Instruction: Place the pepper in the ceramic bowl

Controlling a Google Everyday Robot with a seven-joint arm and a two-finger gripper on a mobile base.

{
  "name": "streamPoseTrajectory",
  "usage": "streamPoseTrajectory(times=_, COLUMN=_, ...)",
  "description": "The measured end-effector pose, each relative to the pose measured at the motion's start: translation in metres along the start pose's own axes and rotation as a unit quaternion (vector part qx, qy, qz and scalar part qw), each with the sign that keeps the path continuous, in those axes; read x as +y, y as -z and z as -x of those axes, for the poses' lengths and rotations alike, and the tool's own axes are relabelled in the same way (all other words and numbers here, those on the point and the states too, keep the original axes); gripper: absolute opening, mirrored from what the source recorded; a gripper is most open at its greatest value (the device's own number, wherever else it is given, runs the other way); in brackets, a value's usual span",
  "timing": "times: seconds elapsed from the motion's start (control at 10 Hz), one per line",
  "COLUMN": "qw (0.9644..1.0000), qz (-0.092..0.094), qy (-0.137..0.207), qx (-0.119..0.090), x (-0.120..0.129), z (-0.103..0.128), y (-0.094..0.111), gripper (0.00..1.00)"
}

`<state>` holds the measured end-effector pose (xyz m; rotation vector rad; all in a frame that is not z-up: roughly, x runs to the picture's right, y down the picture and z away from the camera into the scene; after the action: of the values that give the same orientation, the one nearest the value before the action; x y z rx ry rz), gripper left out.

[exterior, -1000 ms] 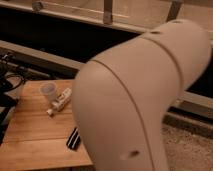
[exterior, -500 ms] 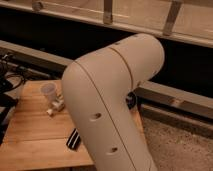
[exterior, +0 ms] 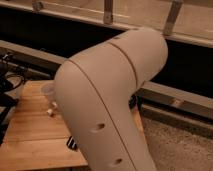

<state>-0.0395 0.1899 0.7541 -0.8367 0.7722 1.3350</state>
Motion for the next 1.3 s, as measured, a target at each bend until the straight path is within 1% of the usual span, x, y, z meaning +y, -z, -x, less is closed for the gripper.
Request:
streamPoseTrajectory(times=0.1, qw=0.9989, qz=0.026, qy=0.038, qx=0.004, x=0.001, z=0.000, y=-0.002, gripper=0.62)
streamPoseTrajectory(times=0.2, qw=0.9964, qz=0.048, qy=0.070, qx=0.005, x=0.001, z=0.000, y=-0.003, gripper=0.70)
streamPoseTrajectory(times=0.3, qw=0.9921, qz=0.081, qy=0.096, qx=0.005, x=-0.003, z=0.000, y=-0.002, gripper=0.77)
streamPoseTrajectory(times=0.4, qw=0.9879, qz=0.118, qy=0.101, qx=0.006, x=-0.011, z=0.001, y=-0.001, gripper=0.80)
streamPoseTrajectory(times=0.5, qw=0.9854, qz=0.136, qy=0.102, qx=0.004, x=-0.013, z=0.002, y=0.000, gripper=0.80)
streamPoseTrajectory(times=0.6, qw=0.9835, qz=0.148, qy=0.105, qx=0.002, x=-0.014, z=0.001, y=0.001, gripper=0.80)
streamPoseTrajectory(times=0.8, qw=0.9812, qz=0.159, qy=0.110, qx=0.001, x=-0.019, z=0.001, y=0.001, gripper=0.80)
streamPoseTrajectory(times=0.9, qw=0.9796, qz=0.157, qy=0.125, qx=0.003, x=-0.015, z=-0.001, y=0.000, gripper=0.80)
streamPoseTrajectory(times=1.1, qw=0.9774, qz=0.141, qy=0.157, qx=0.010, x=-0.007, z=-0.004, y=-0.004, gripper=0.80)
streamPoseTrajectory(times=1.3, qw=0.9749, qz=0.131, qy=0.179, qx=0.013, x=-0.002, z=-0.006, y=-0.006, gripper=0.80)
